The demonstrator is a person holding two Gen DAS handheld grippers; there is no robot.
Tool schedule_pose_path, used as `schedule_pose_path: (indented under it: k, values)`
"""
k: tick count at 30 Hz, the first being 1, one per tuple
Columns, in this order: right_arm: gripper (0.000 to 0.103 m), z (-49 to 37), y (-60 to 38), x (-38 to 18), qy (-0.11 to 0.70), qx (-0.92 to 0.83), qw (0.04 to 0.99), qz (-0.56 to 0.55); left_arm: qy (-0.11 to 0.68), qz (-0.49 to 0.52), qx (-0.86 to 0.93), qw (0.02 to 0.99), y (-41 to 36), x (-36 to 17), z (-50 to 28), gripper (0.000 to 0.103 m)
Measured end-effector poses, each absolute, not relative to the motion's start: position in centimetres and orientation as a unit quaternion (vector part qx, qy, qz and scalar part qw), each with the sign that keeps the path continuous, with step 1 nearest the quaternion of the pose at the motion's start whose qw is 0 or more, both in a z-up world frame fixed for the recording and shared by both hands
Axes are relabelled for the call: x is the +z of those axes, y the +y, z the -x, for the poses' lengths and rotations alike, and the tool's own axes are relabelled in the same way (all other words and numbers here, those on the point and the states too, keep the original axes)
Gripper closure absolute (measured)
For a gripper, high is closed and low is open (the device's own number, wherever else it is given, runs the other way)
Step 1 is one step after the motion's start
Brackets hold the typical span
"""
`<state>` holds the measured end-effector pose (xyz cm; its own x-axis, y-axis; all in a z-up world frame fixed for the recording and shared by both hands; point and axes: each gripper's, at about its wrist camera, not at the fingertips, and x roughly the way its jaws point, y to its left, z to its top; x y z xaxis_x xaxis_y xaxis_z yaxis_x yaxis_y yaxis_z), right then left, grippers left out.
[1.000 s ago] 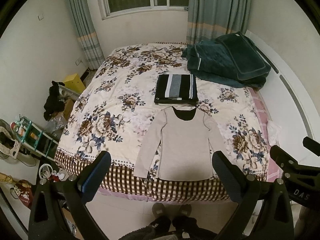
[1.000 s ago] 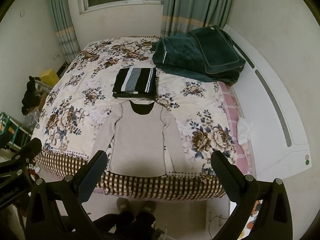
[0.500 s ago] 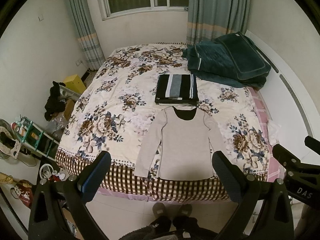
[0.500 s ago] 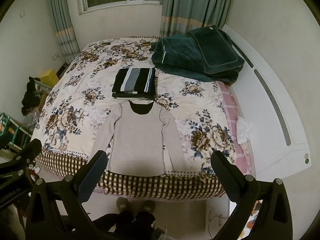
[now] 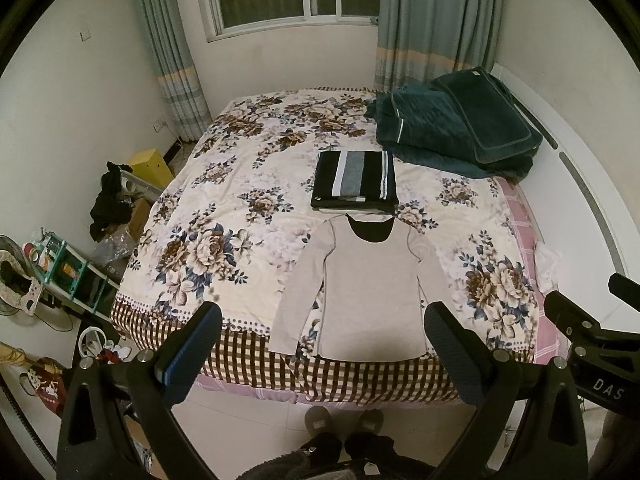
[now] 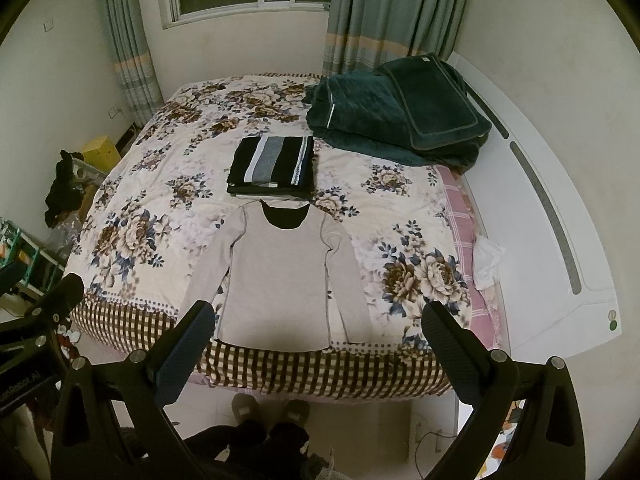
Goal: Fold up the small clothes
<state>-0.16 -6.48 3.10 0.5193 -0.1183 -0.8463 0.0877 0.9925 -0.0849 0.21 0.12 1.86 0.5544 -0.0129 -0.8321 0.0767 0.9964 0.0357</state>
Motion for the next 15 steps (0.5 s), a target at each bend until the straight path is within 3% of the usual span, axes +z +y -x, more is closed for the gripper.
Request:
schedule_pose_path:
  k: [15]
  values:
    - [0.000,0.59,-6.76,3.63,0.487,-0.058,0.871,0.015,0.468,-0.032,-0.025,0.883,0.26,1.96,-0.21,0.000]
